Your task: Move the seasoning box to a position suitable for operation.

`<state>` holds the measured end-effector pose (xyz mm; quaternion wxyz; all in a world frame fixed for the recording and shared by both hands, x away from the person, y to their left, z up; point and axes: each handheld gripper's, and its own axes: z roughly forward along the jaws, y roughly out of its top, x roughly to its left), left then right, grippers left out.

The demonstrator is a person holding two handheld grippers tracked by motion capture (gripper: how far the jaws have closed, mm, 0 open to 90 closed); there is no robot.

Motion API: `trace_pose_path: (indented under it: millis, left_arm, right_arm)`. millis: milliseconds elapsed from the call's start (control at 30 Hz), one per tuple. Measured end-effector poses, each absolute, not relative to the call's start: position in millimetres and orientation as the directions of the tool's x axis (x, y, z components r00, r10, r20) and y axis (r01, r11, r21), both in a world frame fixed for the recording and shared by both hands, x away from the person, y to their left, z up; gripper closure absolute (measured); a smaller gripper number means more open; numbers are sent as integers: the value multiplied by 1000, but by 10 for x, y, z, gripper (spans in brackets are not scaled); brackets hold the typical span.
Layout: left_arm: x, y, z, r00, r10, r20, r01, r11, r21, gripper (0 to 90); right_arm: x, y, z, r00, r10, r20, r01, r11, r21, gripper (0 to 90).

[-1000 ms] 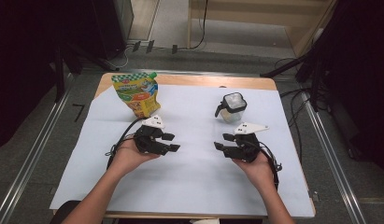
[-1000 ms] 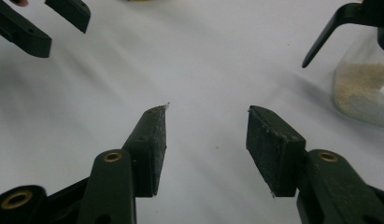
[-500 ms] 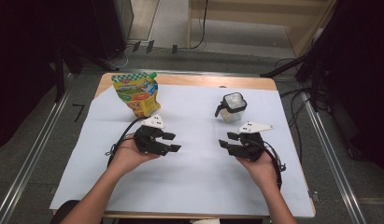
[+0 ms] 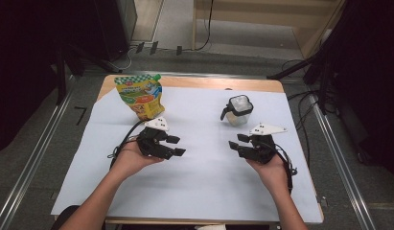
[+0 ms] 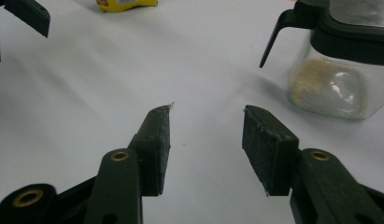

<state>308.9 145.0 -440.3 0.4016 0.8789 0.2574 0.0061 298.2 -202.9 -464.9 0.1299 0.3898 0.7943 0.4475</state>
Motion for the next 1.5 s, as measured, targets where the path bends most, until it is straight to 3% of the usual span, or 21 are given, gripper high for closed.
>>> trace_pose_path:
  millis: [500, 600, 700, 1067, 1267, 1500]
  left_arm:
    - [3070, 1481, -4334, 875, 441, -200, 441, -555, 705, 431]
    - [3074, 1498, -4327, 877, 437, -197, 436, -555, 708, 427]
    - [3089, 1513, -4337, 873, 444, -204, 444, -548, 709, 426]
    - [3096, 1546, -4318, 869, 453, -201, 445, -534, 719, 426]
    - [3094, 1540, -4335, 871, 451, -197, 443, -545, 712, 426]
    - [3067, 1533, -4355, 872, 448, -198, 443, -551, 707, 426]
  right_arm:
    - [3178, -2177, -4650, -603, 787, 126, 513, 262, 818, 375]
    - [3278, -2157, -4708, -579, 797, 172, 558, 233, 796, 330]
    - [3336, -2141, -4753, -559, 802, 212, 584, 199, 787, 319]
    - [3588, -2176, -4814, -495, 857, 142, 585, 208, 784, 258]
    - [3760, -2215, -4879, -479, 864, 156, 604, 195, 773, 265]
    - [3916, -2217, -4925, -447, 883, 141, 589, 171, 790, 200]
